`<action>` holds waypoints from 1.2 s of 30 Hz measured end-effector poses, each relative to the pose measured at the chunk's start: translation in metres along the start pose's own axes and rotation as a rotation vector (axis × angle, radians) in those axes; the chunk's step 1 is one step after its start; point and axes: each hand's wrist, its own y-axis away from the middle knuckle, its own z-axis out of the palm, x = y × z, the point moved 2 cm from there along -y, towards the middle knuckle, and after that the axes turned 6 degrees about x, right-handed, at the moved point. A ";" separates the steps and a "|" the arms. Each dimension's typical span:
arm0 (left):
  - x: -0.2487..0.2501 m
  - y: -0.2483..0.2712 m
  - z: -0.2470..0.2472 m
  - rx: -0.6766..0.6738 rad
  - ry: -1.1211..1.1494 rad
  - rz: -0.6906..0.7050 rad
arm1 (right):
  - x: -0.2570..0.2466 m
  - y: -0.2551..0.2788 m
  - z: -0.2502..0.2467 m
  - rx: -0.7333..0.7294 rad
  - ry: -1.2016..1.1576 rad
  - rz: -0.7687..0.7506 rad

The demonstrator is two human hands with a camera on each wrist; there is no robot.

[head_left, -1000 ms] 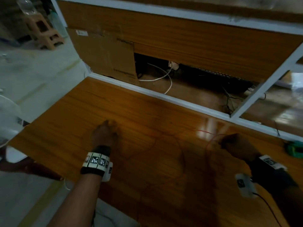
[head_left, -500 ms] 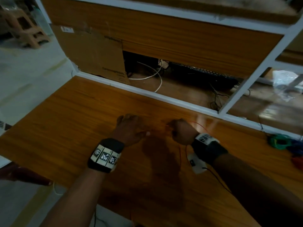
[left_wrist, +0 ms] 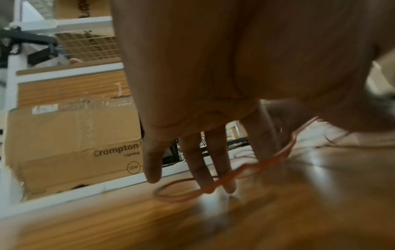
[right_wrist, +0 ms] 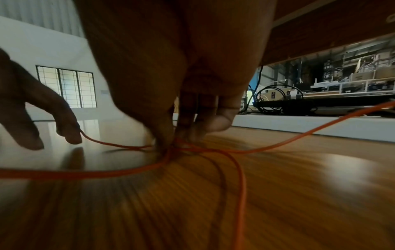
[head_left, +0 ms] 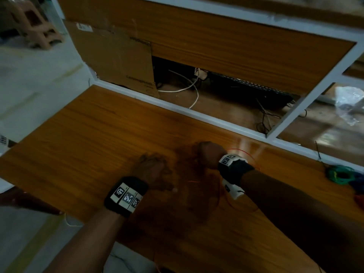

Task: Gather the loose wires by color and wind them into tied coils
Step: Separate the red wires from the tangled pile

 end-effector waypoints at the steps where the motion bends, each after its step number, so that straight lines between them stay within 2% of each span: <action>1: 0.003 -0.001 -0.004 0.028 0.026 -0.022 | 0.002 -0.001 0.003 0.032 -0.031 -0.004; 4: 0.012 -0.004 -0.016 0.245 0.246 -0.036 | 0.007 0.007 -0.007 0.196 -0.311 0.003; 6: 0.018 -0.006 -0.021 0.325 0.509 -0.001 | 0.004 0.022 -0.027 0.289 -0.521 -0.026; 9: 0.026 -0.015 -0.025 0.229 1.035 -0.046 | -0.010 0.049 -0.058 0.258 -0.769 -0.145; 11: 0.035 -0.021 -0.034 0.159 1.365 0.058 | -0.007 0.058 -0.066 0.207 -0.911 -0.144; 14: 0.041 -0.026 -0.045 -0.005 1.559 0.210 | 0.012 0.068 -0.069 0.199 -1.080 -0.015; 16: 0.029 -0.024 -0.050 -0.120 1.625 0.147 | 0.038 0.081 -0.072 0.300 -0.857 0.058; 17: 0.016 -0.025 -0.050 -0.130 1.597 0.076 | 0.054 0.090 -0.072 0.360 -0.665 0.066; 19: -0.017 -0.025 -0.048 -0.050 1.335 -0.057 | 0.086 0.111 -0.068 0.421 -0.395 0.121; 21: -0.045 -0.022 -0.045 0.015 1.082 -0.124 | 0.115 0.131 -0.059 0.426 -0.330 0.203; 22: -0.055 -0.023 -0.044 0.057 1.030 -0.164 | 0.122 0.139 -0.053 0.402 -0.320 0.242; 24: -0.064 -0.028 -0.044 0.169 0.910 -0.209 | 0.123 0.148 -0.038 0.284 -0.312 0.286; 26: -0.056 -0.034 -0.050 0.236 0.770 -0.132 | 0.110 0.146 -0.024 0.124 -0.245 0.320; 28: -0.033 -0.040 -0.056 0.263 0.713 -0.027 | 0.087 0.135 -0.017 0.075 -0.088 0.285; 30: -0.006 -0.046 -0.064 0.275 0.656 0.069 | 0.056 0.115 -0.024 0.196 0.013 0.221; 32: 0.021 -0.052 -0.070 0.268 0.579 0.169 | 0.012 0.089 -0.036 0.310 0.130 0.077; 34: 0.037 -0.057 -0.075 0.267 0.584 0.195 | -0.022 0.062 -0.042 0.328 0.117 -0.039; 36: 0.038 -0.058 -0.080 0.294 0.635 0.165 | -0.026 0.049 -0.047 0.309 0.010 -0.061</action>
